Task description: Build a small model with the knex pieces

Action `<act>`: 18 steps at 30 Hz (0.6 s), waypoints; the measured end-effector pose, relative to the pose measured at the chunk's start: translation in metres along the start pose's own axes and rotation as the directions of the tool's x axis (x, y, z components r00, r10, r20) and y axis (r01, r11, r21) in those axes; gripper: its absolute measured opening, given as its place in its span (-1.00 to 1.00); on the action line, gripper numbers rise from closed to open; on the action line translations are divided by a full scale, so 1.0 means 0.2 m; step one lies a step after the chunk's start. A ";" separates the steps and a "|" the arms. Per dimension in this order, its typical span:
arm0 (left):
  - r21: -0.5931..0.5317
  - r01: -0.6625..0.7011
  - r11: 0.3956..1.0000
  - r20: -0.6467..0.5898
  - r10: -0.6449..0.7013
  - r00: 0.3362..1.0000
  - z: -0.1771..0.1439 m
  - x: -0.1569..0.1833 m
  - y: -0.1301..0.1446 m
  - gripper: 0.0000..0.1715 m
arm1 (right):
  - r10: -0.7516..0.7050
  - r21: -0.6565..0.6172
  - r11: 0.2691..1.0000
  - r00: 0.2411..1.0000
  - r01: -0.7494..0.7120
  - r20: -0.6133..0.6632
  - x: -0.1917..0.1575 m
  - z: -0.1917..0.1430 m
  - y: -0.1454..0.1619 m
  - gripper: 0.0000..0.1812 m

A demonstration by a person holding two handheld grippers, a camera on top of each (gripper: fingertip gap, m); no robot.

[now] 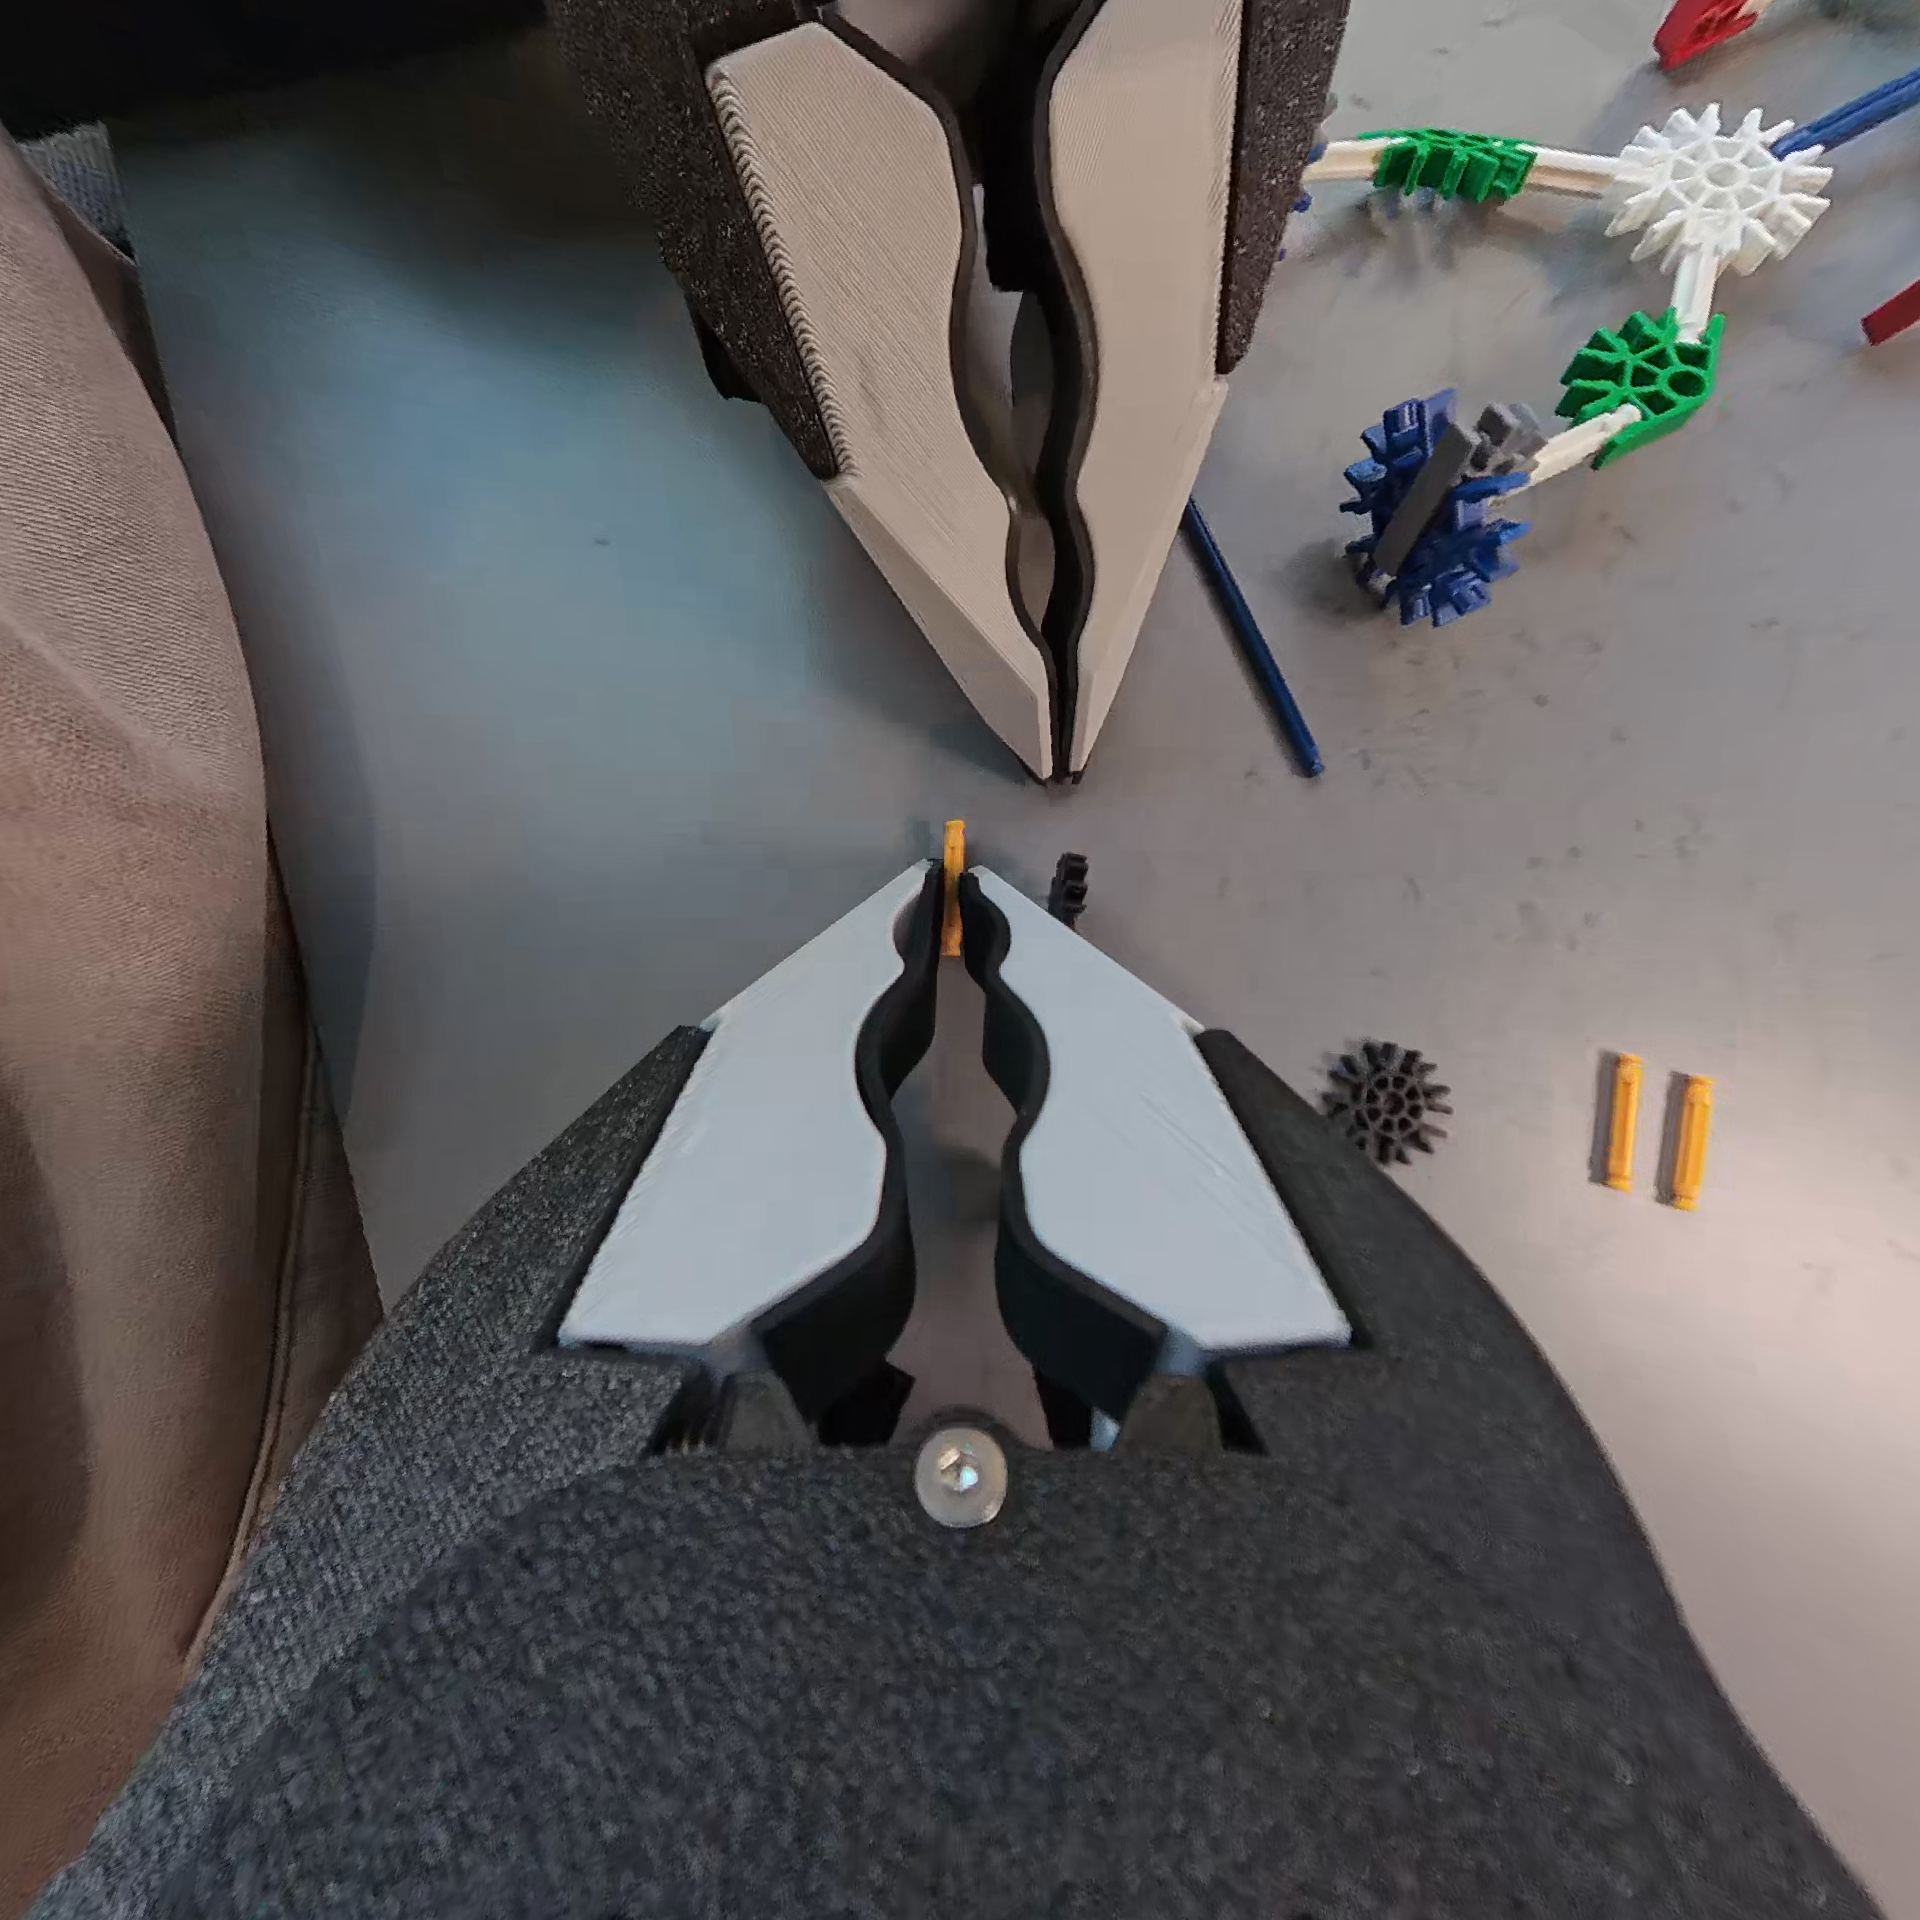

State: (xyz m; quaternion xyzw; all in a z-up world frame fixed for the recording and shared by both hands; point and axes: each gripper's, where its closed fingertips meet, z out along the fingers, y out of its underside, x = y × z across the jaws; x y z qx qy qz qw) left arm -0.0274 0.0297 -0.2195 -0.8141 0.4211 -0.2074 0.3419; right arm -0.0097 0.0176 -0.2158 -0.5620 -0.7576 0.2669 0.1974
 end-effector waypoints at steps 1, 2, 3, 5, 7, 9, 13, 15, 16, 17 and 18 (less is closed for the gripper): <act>0.002 0.001 1.000 -0.001 -0.001 1.000 0.00 0.00 0.00 -1.00 | 0.015 0.015 1.000 1.000 -0.015 0.006 0.00 -0.02 0.01 -0.99; 0.006 0.000 1.000 -0.001 0.000 1.000 0.00 0.00 0.00 -1.00 | 0.030 0.024 0.999 1.000 -0.030 0.005 0.00 -0.05 0.02 -0.99; 0.012 -0.002 1.000 -0.002 0.002 1.000 0.00 0.00 -0.01 -1.00 | 0.039 0.028 0.999 0.999 -0.039 0.000 0.00 -0.07 0.03 -0.99; 0.034 -0.011 0.999 -0.015 0.011 1.000 0.00 0.01 -0.03 -0.90 | 0.051 0.025 0.998 0.998 -0.051 -0.024 0.01 -0.11 0.08 -0.99; 0.057 -0.028 0.998 -0.026 0.029 0.999 0.01 0.03 -0.06 -0.82 | 0.077 0.036 0.996 0.996 -0.075 -0.039 0.02 -0.14 0.11 -0.99; 0.065 -0.037 0.997 -0.035 0.039 0.999 0.04 0.05 -0.08 -0.76 | 0.097 0.049 0.994 0.994 -0.094 -0.044 0.02 -0.16 0.14 -0.99; 0.065 -0.034 0.997 -0.055 0.037 0.998 0.09 0.06 -0.13 -0.69 | 0.100 0.046 0.994 0.994 -0.097 -0.052 0.02 -0.16 0.17 -0.99; 0.065 -0.041 0.997 -0.058 0.045 0.997 0.11 0.06 -0.14 -0.69 | 0.098 0.050 0.994 0.994 -0.096 -0.052 0.01 -0.17 0.18 -0.99; 0.071 -0.046 0.996 -0.054 0.049 0.997 0.11 0.06 -0.15 -0.69 | 0.099 0.053 0.994 0.994 -0.097 -0.051 0.01 -0.17 0.18 -0.99; 0.079 -0.049 0.996 -0.050 0.053 0.997 0.11 0.06 -0.15 -0.70 | 0.102 0.056 0.994 0.993 -0.099 -0.053 0.01 -0.18 0.18 -0.99; 0.085 -0.050 0.995 -0.048 0.054 0.997 0.11 0.06 -0.16 -0.72 | 0.105 0.057 0.993 0.993 -0.102 -0.056 0.01 -0.18 0.19 -0.99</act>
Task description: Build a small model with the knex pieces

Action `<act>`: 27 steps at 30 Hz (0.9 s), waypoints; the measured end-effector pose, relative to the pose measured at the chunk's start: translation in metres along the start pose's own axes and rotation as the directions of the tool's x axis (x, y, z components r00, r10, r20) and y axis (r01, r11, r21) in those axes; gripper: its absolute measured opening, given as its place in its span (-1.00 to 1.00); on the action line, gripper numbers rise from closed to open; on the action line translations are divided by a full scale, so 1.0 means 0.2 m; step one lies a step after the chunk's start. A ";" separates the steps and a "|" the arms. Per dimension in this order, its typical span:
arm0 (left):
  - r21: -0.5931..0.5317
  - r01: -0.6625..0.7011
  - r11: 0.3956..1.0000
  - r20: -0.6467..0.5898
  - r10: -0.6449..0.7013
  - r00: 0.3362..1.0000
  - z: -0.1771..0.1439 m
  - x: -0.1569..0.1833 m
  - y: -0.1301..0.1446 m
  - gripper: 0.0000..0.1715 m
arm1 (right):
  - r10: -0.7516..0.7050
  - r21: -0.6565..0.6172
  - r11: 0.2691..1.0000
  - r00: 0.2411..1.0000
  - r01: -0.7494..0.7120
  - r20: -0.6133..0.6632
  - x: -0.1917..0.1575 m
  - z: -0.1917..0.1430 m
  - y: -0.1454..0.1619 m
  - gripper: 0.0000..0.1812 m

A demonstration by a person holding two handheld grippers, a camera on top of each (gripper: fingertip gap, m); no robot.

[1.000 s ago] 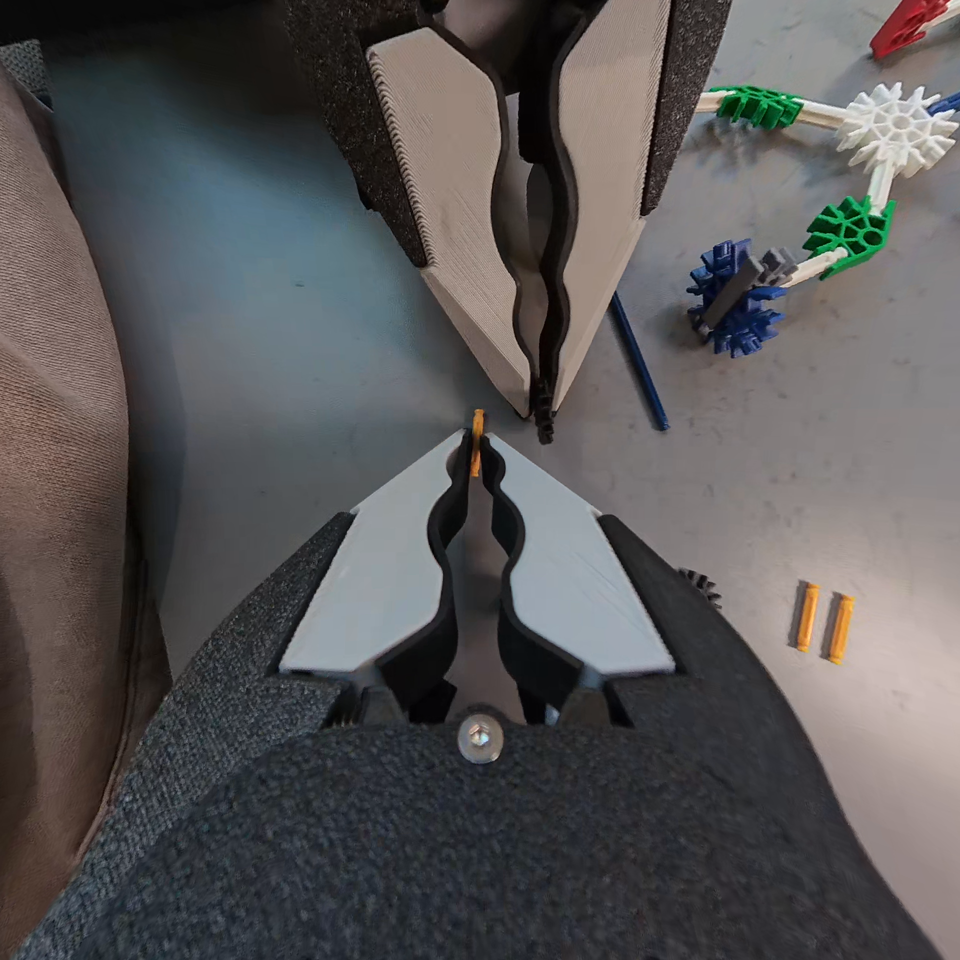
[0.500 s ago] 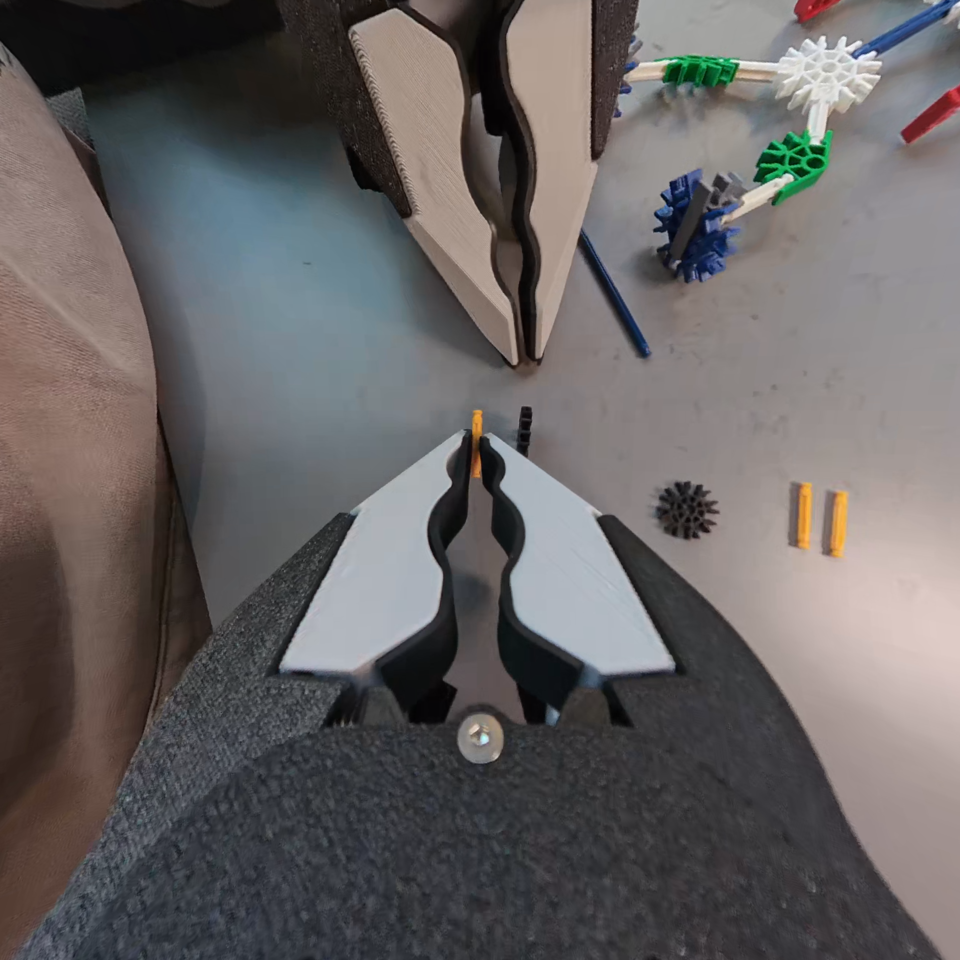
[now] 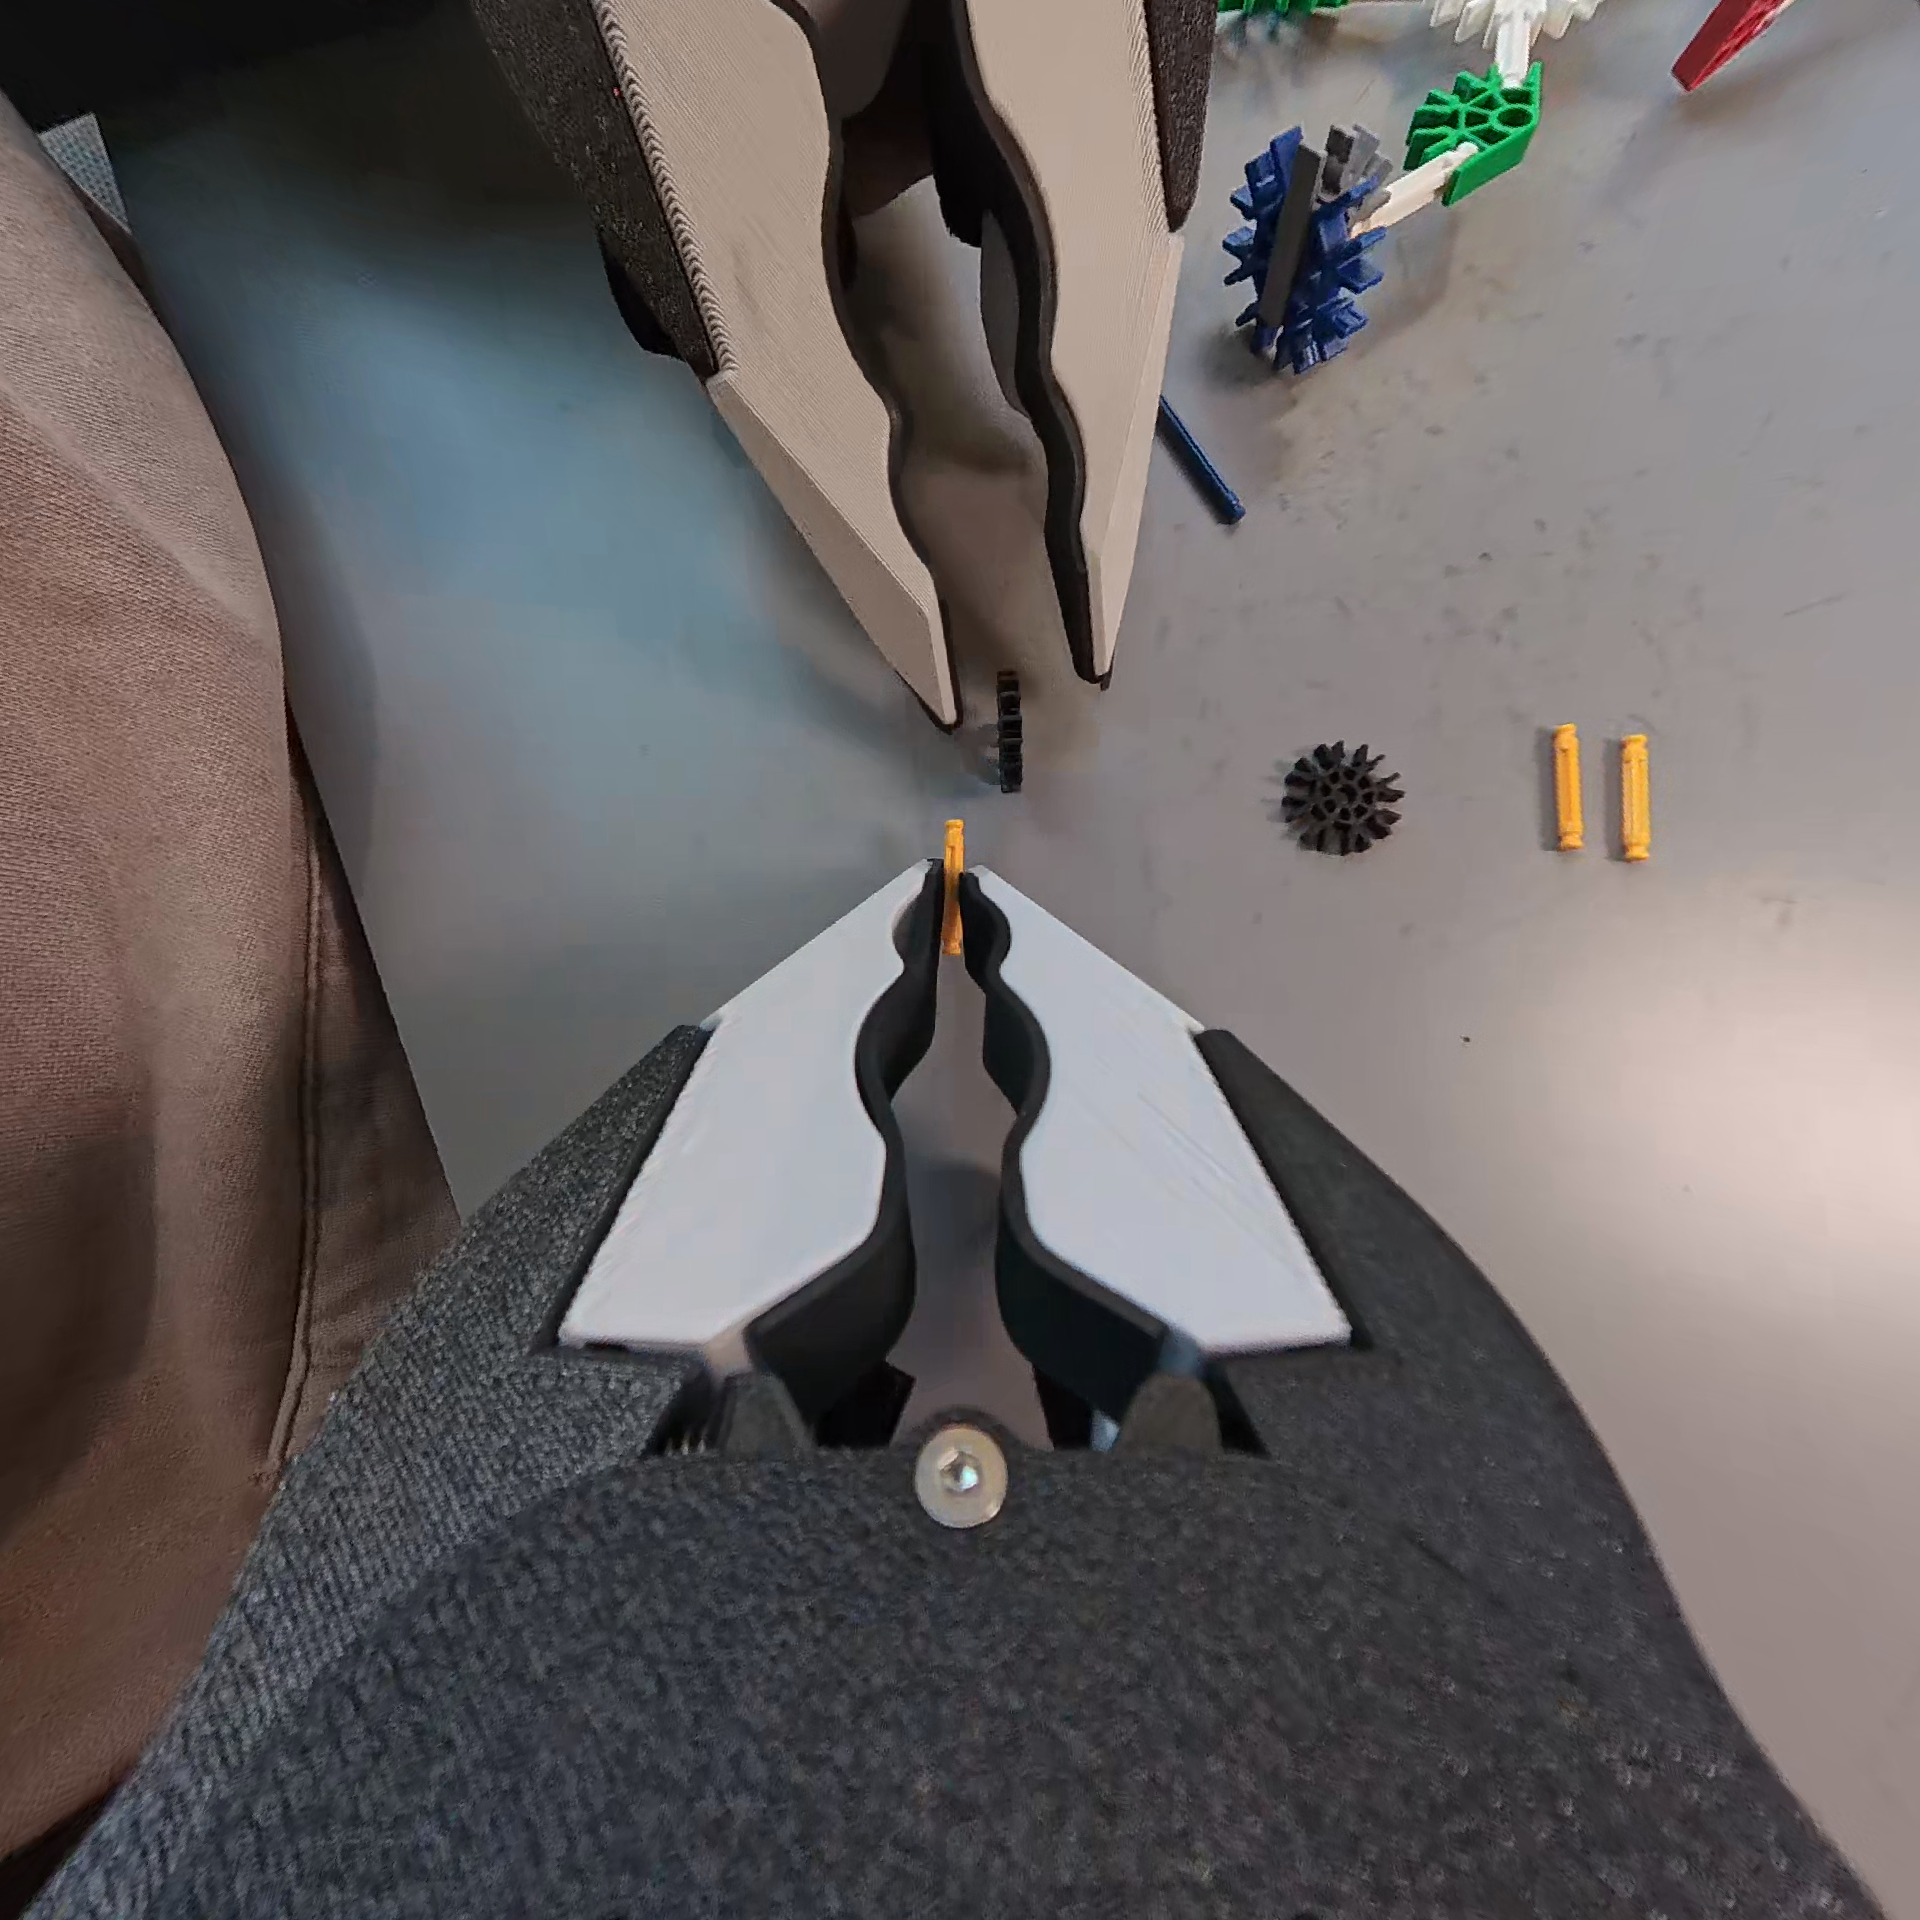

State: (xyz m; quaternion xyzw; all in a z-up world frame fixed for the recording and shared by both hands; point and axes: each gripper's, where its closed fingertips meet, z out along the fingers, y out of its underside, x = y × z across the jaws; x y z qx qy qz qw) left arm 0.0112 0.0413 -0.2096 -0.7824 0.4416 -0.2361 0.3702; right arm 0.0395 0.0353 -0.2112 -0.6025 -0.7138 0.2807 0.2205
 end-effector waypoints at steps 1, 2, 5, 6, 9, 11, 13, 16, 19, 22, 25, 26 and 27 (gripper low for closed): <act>0.002 -0.002 1.000 0.003 0.002 1.000 0.00 0.00 -0.01 -0.73 | 0.004 0.002 1.000 1.000 -0.004 -0.002 0.00 0.00 0.01 -0.99; 0.002 -0.006 1.000 0.002 0.006 1.000 0.01 0.00 -0.02 -0.73 | 0.007 0.004 1.000 1.000 -0.007 -0.002 0.00 -0.01 0.01 -0.99; 0.001 -0.022 1.000 0.001 0.022 1.000 0.02 0.02 -0.04 -0.75 | 0.010 0.015 1.000 1.000 -0.010 -0.005 0.01 -0.02 0.01 -0.99; 0.000 -0.026 1.000 0.003 0.026 1.000 0.02 0.02 -0.03 -0.75 | 0.007 0.021 1.000 1.000 -0.007 -0.005 0.01 -0.03 0.01 -0.99; 0.001 -0.021 1.000 0.006 0.021 1.000 0.01 0.02 -0.02 -0.76 | 0.002 0.066 0.998 1.000 -0.002 -0.005 0.02 -0.07 -0.02 -0.99; 0.023 -0.012 1.000 0.002 0.012 1.000 -0.02 0.02 -0.04 -0.77 | -0.020 0.107 0.994 1.000 0.020 0.001 0.03 -0.10 -0.05 -0.99; 0.069 -0.007 0.998 -0.011 0.008 1.000 -0.05 0.03 -0.07 -0.79 | -0.076 0.157 0.985 0.997 0.073 0.012 0.03 -0.13 -0.11 -0.99; 0.154 0.001 0.988 -0.048 0.007 0.999 -0.11 0.07 -0.13 -0.84 | -0.182 0.233 0.958 0.982 0.167 0.044 -0.01 -0.17 -0.20 -0.98; 0.238 0.038 0.971 -0.118 -0.010 0.993 -0.17 0.12 -0.19 -0.91 | -0.285 0.249 0.933 0.956 0.259 0.076 -0.05 -0.16 -0.26 -0.98; 0.282 0.048 0.958 -0.148 -0.006 0.989 -0.20 0.15 -0.23 -0.94 | -0.363 0.218 0.917 0.925 0.334 0.110 -0.06 -0.15 -0.28 -0.98; 0.270 0.036 0.962 -0.133 0.000 0.991 -0.21 0.15 -0.22 -0.95 | -0.406 0.194 0.906 0.903 0.377 0.140 -0.07 -0.14 -0.30 -0.99; 0.265 0.038 0.964 -0.128 -0.004 0.992 -0.20 0.15 -0.22 -0.95 | -0.416 0.185 0.903 0.897 0.389 0.147 -0.07 -0.13 -0.30 -0.98; 0.262 0.042 0.964 -0.122 -0.010 0.992 -0.20 0.15 -0.22 -0.96 | -0.427 0.174 0.899 0.892 0.401 0.149 -0.07 -0.13 -0.30 -0.98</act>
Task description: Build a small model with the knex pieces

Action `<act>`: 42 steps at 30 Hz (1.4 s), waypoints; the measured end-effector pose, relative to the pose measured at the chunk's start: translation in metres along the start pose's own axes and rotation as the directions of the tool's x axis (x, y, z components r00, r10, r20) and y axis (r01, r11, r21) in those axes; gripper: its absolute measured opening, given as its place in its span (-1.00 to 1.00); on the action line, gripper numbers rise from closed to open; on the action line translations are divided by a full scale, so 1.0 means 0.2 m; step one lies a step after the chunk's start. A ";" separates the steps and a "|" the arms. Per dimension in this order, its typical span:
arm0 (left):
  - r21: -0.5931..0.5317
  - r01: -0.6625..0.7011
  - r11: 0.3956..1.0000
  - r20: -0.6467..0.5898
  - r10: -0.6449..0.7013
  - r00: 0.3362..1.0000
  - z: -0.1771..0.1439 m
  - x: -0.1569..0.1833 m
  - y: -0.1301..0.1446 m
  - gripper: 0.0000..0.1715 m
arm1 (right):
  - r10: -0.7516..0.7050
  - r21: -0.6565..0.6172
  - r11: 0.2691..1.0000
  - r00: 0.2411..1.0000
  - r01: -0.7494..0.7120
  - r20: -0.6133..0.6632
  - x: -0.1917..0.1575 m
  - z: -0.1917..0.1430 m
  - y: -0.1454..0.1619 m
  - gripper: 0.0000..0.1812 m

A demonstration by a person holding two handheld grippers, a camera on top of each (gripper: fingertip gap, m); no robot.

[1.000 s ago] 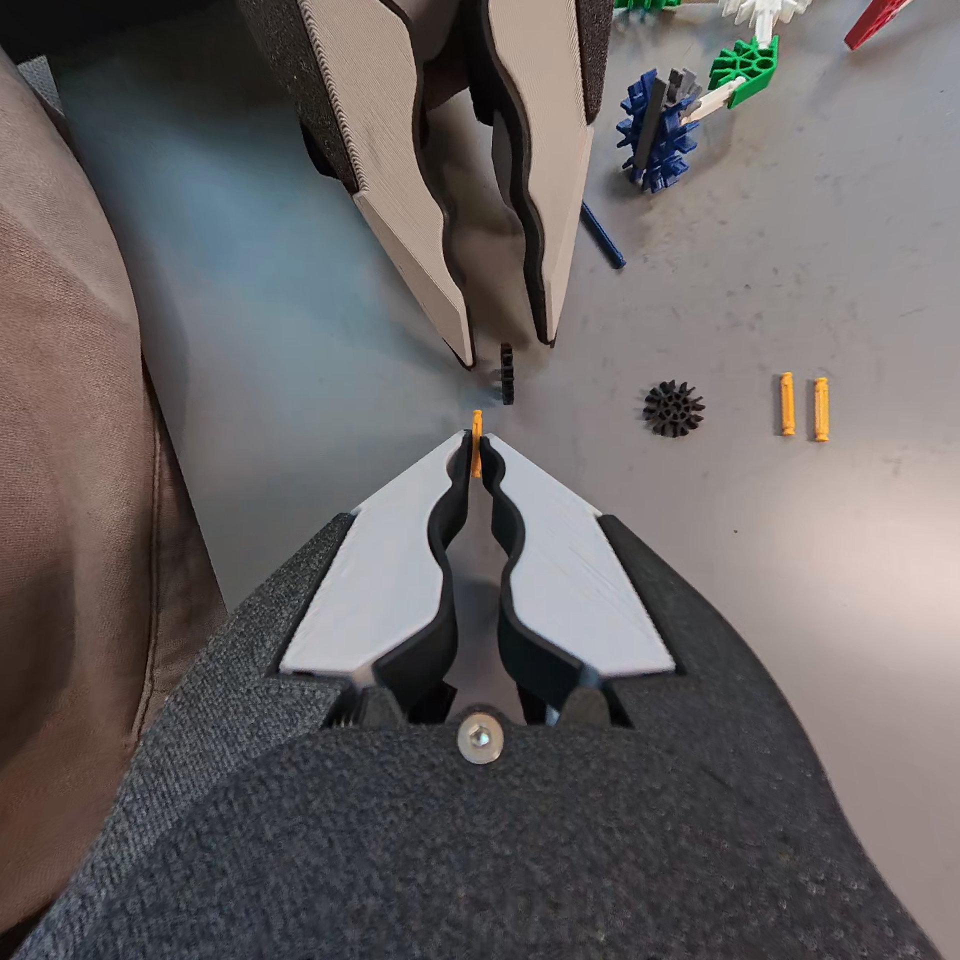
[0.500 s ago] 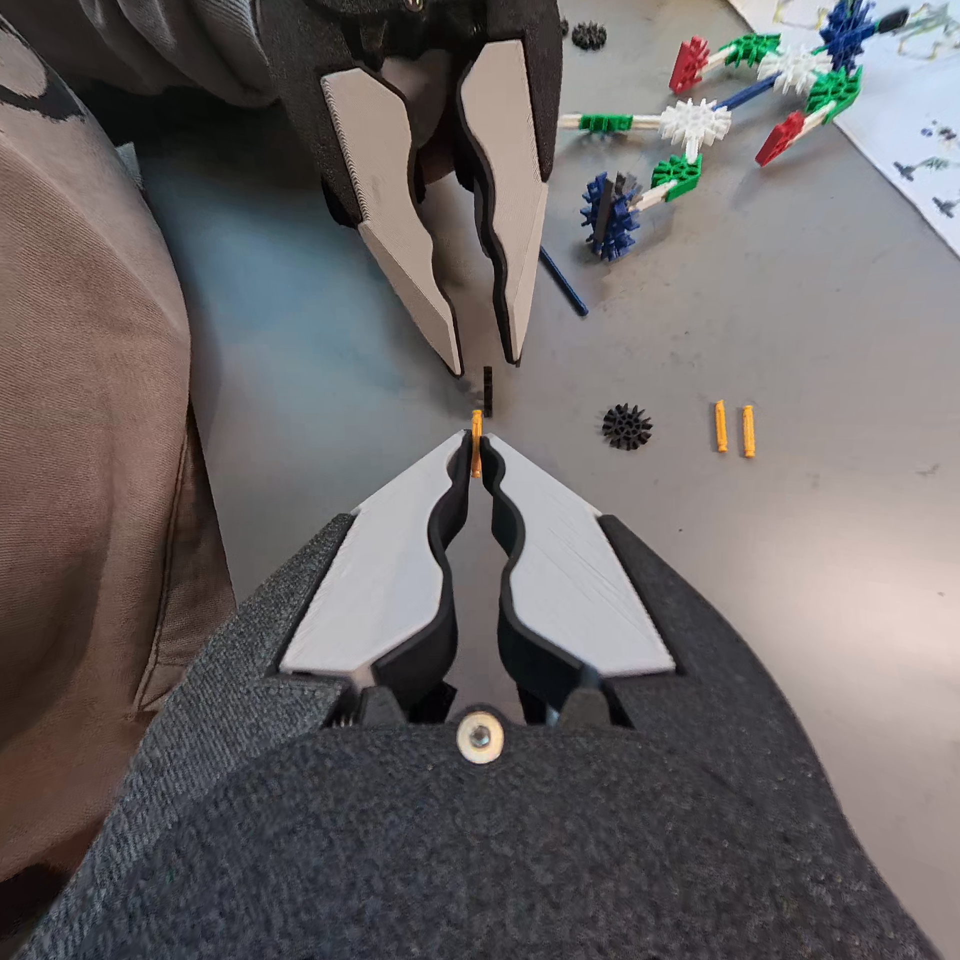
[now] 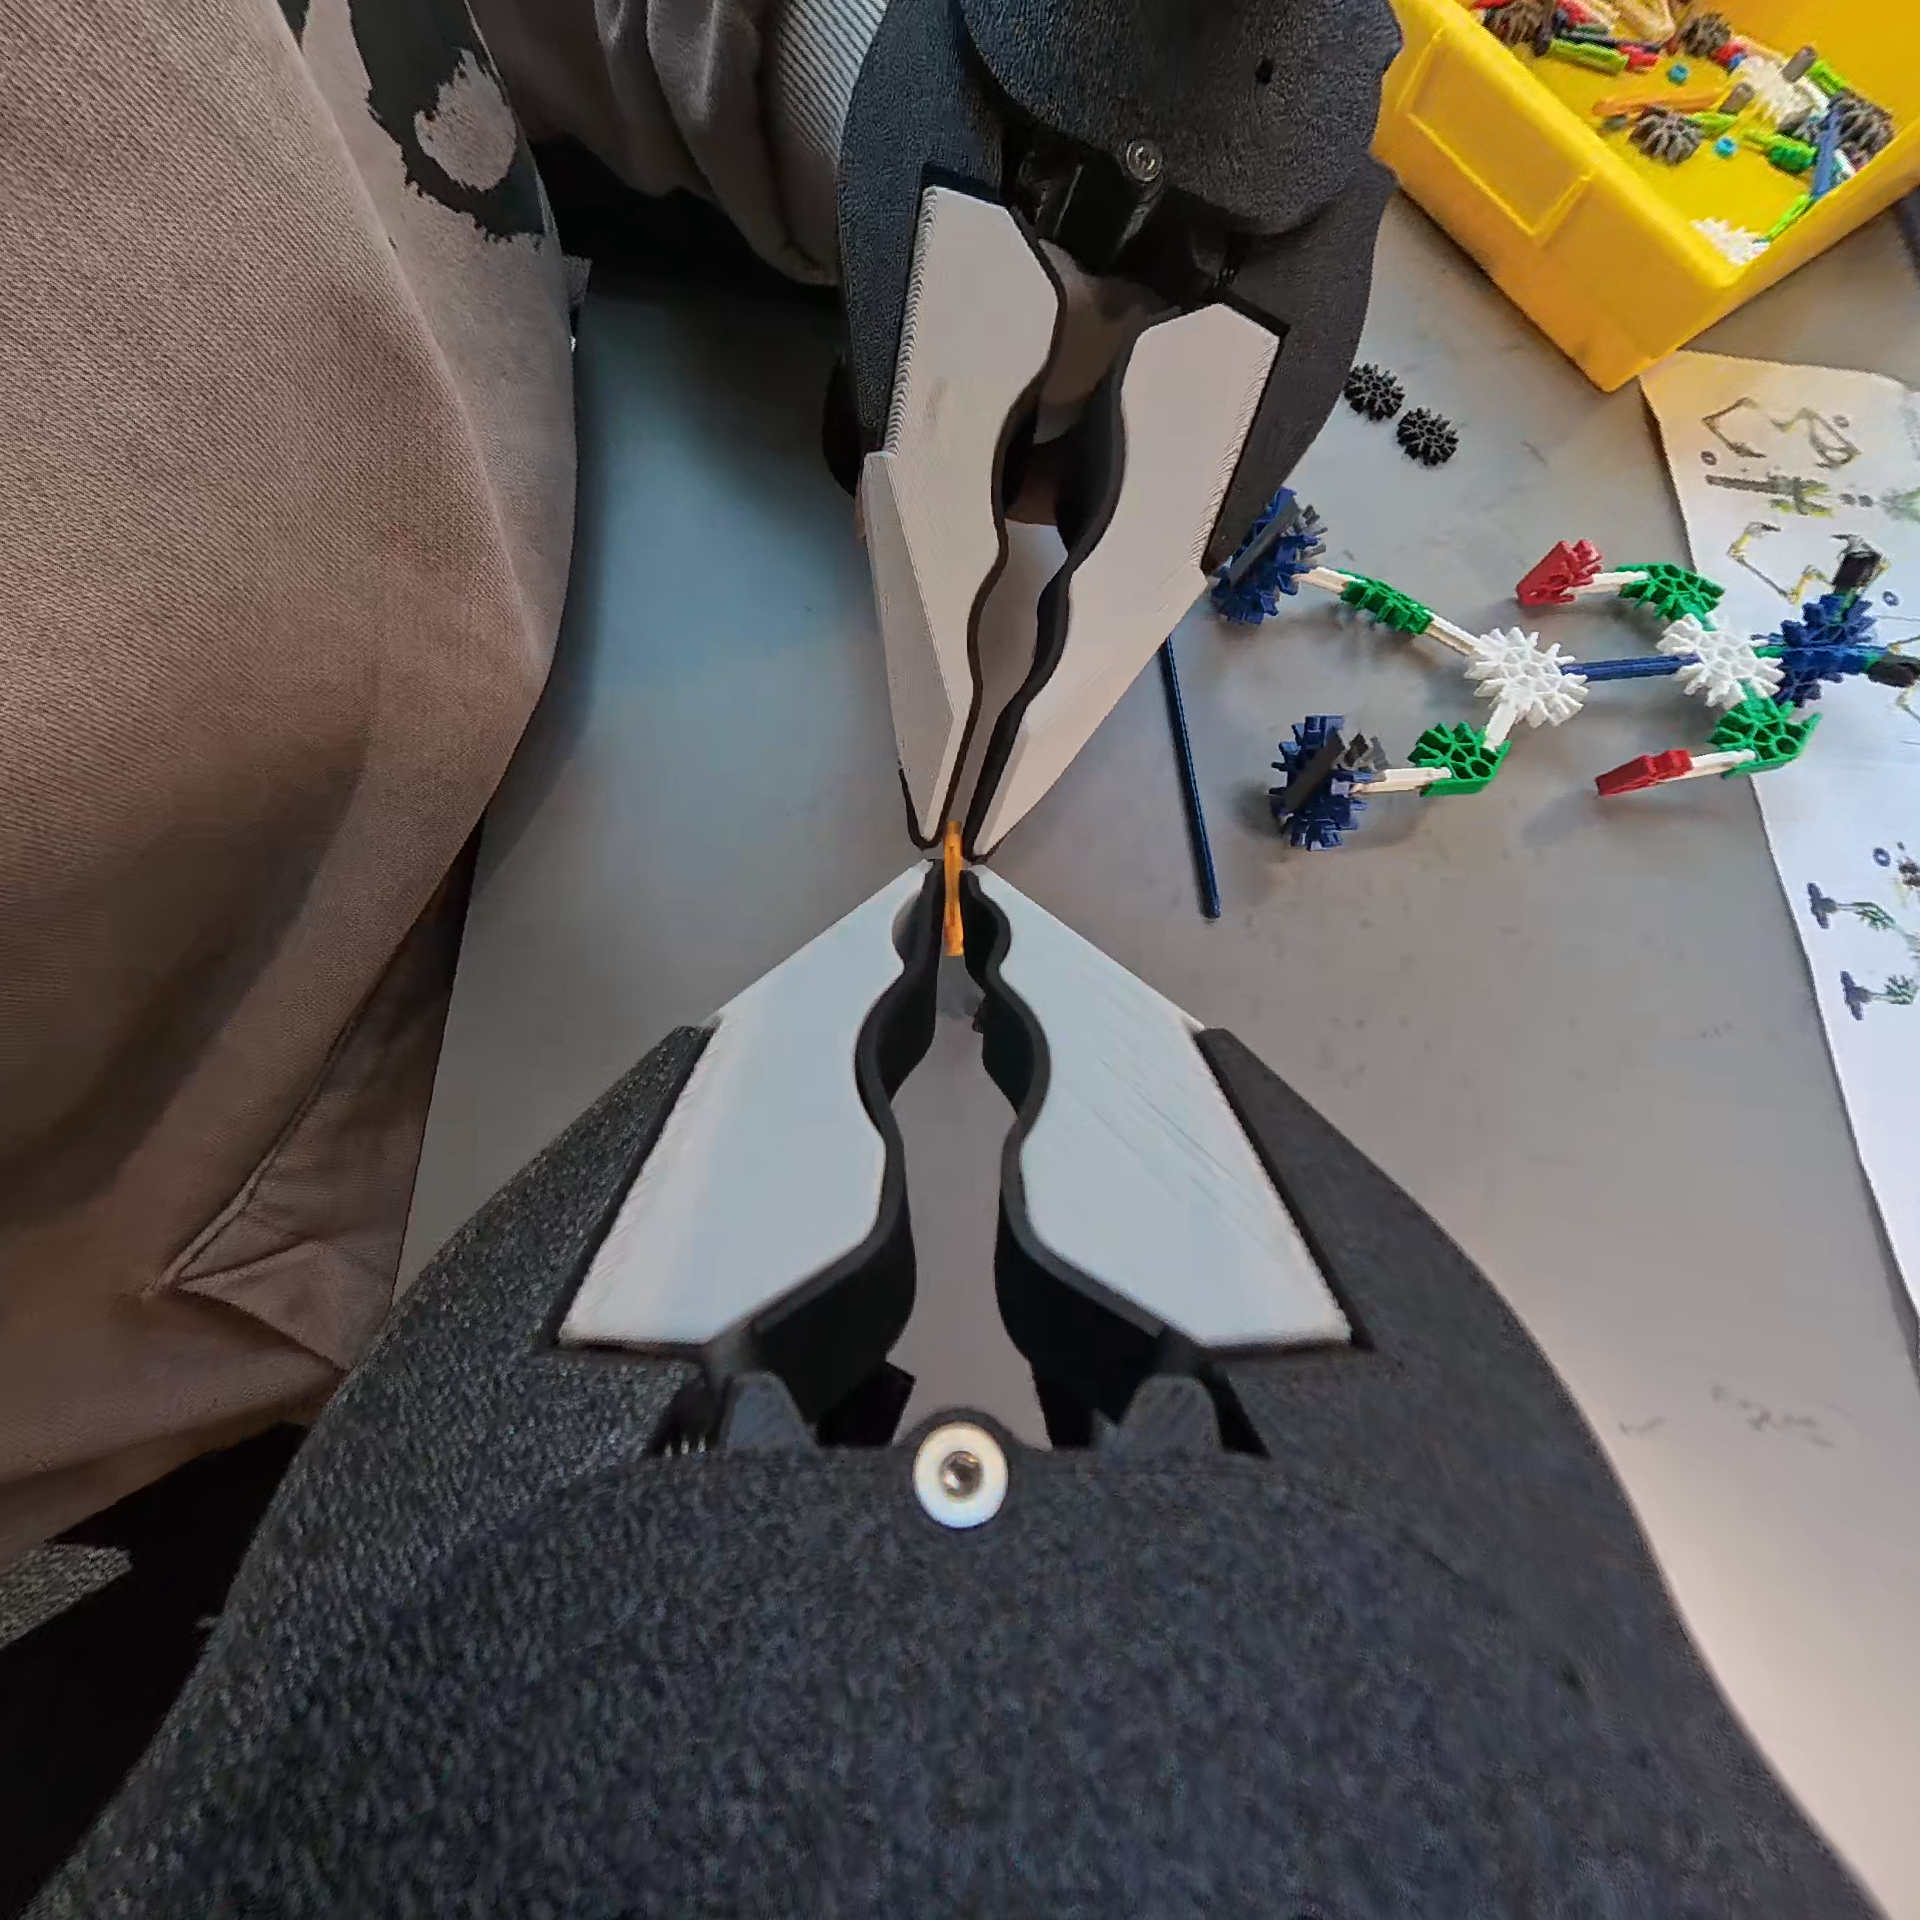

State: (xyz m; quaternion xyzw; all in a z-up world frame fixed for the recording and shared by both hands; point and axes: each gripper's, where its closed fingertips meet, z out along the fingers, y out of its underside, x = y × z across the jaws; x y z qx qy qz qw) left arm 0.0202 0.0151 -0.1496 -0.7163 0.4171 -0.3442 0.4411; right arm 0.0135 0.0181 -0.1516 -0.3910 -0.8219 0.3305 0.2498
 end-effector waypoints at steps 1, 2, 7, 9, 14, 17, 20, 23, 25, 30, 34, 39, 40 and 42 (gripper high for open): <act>-0.003 0.004 1.000 0.005 -0.004 1.000 0.00 0.00 0.00 -0.96 | -0.009 -0.014 1.000 1.000 0.009 0.004 0.00 0.01 0.00 -0.99; -0.006 0.008 1.000 0.011 -0.008 1.000 0.00 -0.01 0.01 -0.96 | -0.016 -0.025 1.000 1.000 0.016 0.005 0.00 0.01 0.01 -0.98; 0.004 -0.002 1.000 0.057 0.002 0.998 -0.02 -0.04 0.00 -0.98 | -0.012 -0.015 1.000 1.000 0.012 -0.021 0.03 0.00 0.00 -0.98; 0.026 -0.008 1.000 0.064 0.006 0.998 -0.03 -0.04 -0.02 -0.98 | -0.011 -0.015 1.000 0.999 0.010 -0.040 0.04 0.00 0.00 -0.92; 0.040 -0.013 0.999 0.077 0.010 0.997 -0.04 -0.06 -0.03 -0.98 | -0.025 -0.013 1.000 0.997 0.024 -0.070 0.06 0.00 0.00 -0.97; 0.039 -0.014 0.999 0.085 0.011 0.996 -0.04 -0.06 -0.03 -0.98 | -0.033 -0.022 0.999 0.997 0.032 -0.075 0.07 0.00 0.00 -0.98; 0.030 0.000 1.000 0.095 -0.003 0.995 -0.03 -0.08 -0.02 -0.98 | -0.034 -0.046 0.998 0.997 0.031 -0.075 0.08 0.01 0.01 -0.98; -0.027 0.014 1.000 0.129 -0.011 0.992 -0.02 -0.11 0.04 -0.92 | -0.017 -0.119 0.993 0.998 0.010 -0.061 0.09 0.00 0.10 -0.98; -0.080 0.013 0.997 0.142 -0.001 0.990 -0.01 -0.13 0.09 -0.87 | 0.014 -0.153 0.988 0.998 -0.024 -0.064 0.10 -0.02 0.17 -0.98; -0.190 0.008 0.982 0.165 0.024 0.986 0.04 -0.14 0.19 -0.87 | 0.066 -0.193 0.978 0.996 -0.077 -0.062 0.08 0.01 0.31 -0.98; -0.257 0.013 0.966 0.189 0.037 0.981 0.08 -0.17 0.25 -0.87 | 0.059 -0.206 0.976 0.997 -0.068 -0.050 0.07 0.06 0.34 -0.98; -0.279 0.016 0.960 0.205 0.043 0.978 0.10 -0.18 0.27 -0.87 | 0.045 -0.218 0.975 0.999 -0.049 -0.023 0.07 0.09 0.35 -0.98; -0.281 0.017 0.960 0.206 0.043 0.978 0.10 -0.19 0.27 -0.87 | 0.043 -0.220 0.974 0.999 -0.047 -0.019 0.07 0.10 0.35 -0.98; -0.282 0.020 0.959 0.207 0.040 0.977 0.10 -0.19 0.27 -0.87 | 0.043 -0.223 0.974 0.999 -0.045 -0.015 0.06 0.10 0.35 -0.98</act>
